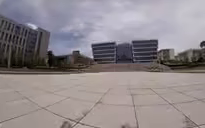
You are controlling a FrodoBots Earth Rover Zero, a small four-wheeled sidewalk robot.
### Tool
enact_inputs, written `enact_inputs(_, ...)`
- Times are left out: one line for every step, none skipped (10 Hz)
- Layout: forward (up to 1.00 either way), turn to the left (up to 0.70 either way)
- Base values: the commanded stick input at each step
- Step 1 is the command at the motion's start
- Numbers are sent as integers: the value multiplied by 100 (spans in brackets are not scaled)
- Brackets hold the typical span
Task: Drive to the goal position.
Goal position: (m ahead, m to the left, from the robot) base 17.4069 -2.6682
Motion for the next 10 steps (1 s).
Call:
enact_inputs(70, 0)
enact_inputs(70, 0)
enact_inputs(70, 0)
enact_inputs(70, 0)
enact_inputs(70, 0)
enact_inputs(70, 0)
enact_inputs(70, 0)
enact_inputs(70, 0)
enact_inputs(70, 0)
enact_inputs(70, 0)
